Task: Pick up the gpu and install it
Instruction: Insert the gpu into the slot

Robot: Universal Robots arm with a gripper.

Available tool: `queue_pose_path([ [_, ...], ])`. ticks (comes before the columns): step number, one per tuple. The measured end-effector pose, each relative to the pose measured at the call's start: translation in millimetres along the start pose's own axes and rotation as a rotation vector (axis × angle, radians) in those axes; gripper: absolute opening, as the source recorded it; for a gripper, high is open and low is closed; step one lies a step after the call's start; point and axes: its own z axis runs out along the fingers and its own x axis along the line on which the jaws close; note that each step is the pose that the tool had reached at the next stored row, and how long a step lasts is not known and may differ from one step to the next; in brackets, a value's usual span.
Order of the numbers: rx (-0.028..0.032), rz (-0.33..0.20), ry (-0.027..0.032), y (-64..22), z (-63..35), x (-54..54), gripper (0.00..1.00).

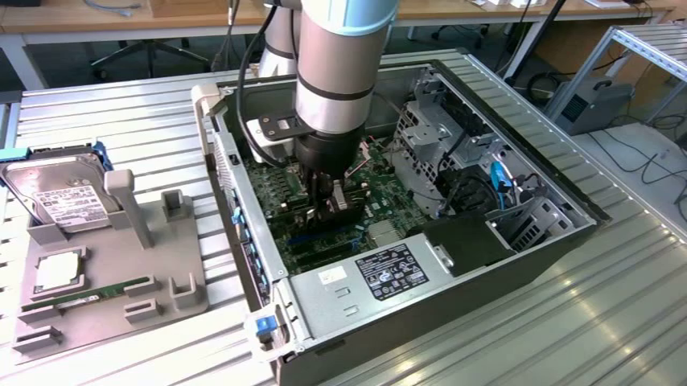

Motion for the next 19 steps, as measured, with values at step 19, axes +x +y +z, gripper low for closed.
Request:
queue_pose_path([
  [19, -0.0106, 0.000, 0.0026, -9.2, -25.1, -6.5, 0.14],
])
